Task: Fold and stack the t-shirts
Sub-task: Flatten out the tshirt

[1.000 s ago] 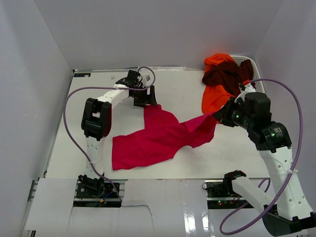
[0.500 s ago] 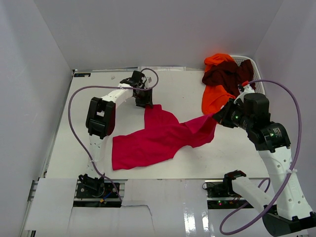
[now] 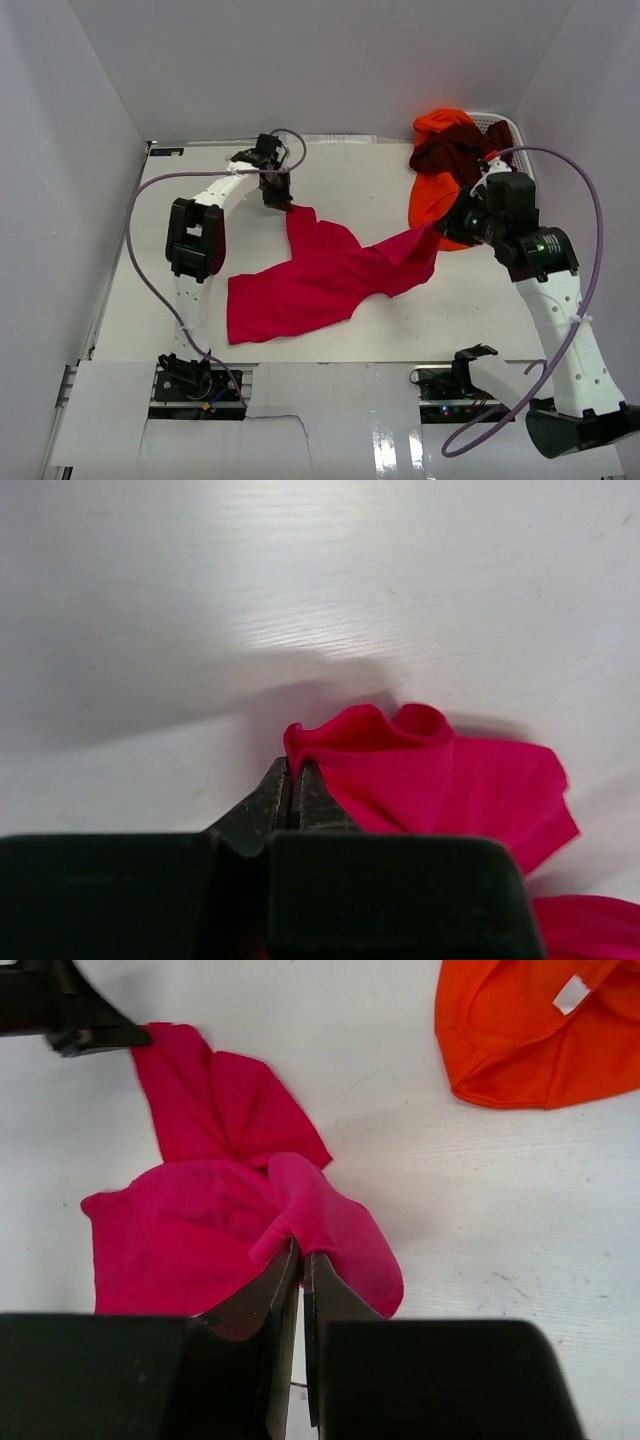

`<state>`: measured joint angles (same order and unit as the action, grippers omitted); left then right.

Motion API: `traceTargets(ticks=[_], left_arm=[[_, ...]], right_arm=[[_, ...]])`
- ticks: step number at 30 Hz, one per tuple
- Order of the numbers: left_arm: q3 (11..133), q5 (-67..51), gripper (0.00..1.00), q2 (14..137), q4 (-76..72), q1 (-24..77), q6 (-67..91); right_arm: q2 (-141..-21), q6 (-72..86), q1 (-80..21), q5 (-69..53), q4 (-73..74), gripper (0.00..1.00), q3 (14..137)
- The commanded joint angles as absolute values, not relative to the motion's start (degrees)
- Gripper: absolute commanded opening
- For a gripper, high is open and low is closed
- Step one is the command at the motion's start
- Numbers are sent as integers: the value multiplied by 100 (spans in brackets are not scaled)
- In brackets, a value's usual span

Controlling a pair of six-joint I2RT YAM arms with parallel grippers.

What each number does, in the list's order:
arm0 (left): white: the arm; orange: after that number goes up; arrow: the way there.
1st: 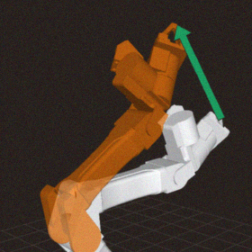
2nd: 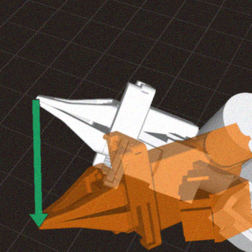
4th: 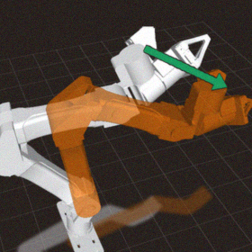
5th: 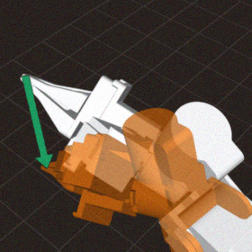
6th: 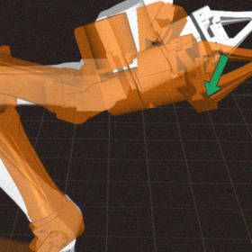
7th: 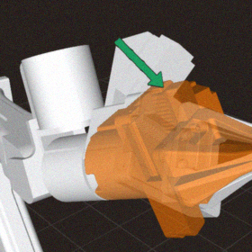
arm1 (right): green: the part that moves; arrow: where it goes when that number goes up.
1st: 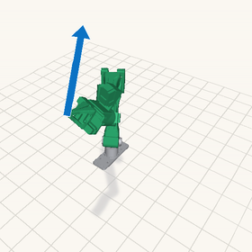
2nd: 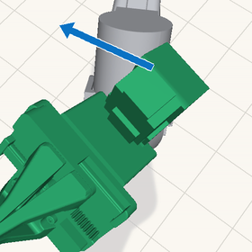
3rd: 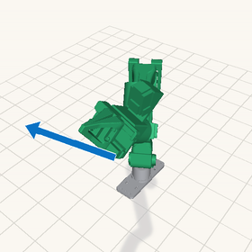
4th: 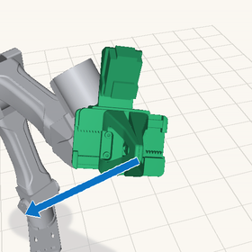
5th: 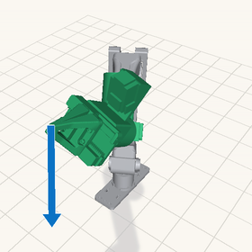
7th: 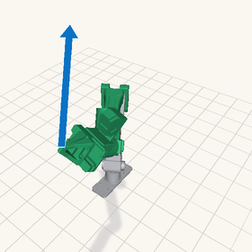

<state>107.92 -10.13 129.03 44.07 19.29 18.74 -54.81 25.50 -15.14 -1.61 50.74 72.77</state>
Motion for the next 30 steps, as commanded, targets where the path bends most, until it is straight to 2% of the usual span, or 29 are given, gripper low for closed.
traceTargets(ticks=[1,6,8,12,17,22,24,25,26,27,28,29,30], left_arm=[[10488,-554,0,11244,4360,1013,2530],[9643,-361,0,9811,4106,11,2997],[9090,-273,0,9163,3965,-394,3145],[8219,-194,0,8108,3753,-589,3357],[7252,-272,0,7103,3805,-606,3340],[6031,-1124,0,6531,4043,-598,3243],[5663,-1423,3,6417,4191,-598,3234],[5556,-1546,15,6294,4218,-598,3165],[5468,-1556,38,6241,4314,-589,3129],[5371,-1547,58,6179,4368,-598,3085],[5353,-1503,70,6092,4438,-598,3015],[5361,-1355,75,6039,4560,-598,2989],[5361,-1275,75,5977,4579,-589,2962]], right_arm=[[-6001,2163,-1092,62,4755,8,7760],[-6670,1837,172,-1123,4553,8,8444],[-7021,1784,447,-1581,4544,8,8691],[-7277,1775,721,-2065,4597,8,9079],[-6865,1565,721,-2460,4755,8,8281],[-5892,1459,712,-2593,4799,8,6805],[-5635,1468,712,-2567,4816,8,6207],[-5460,1433,712,-2453,4834,8,6005],[-5406,1415,712,-2409,4860,8,5951],[-5327,1398,712,-2365,4878,8,5924],[-5317,1389,712,-2338,4878,8,5924],[-5300,1397,712,-2329,4869,8,5941],[-5326,1397,712,-2320,4869,8,5968]])
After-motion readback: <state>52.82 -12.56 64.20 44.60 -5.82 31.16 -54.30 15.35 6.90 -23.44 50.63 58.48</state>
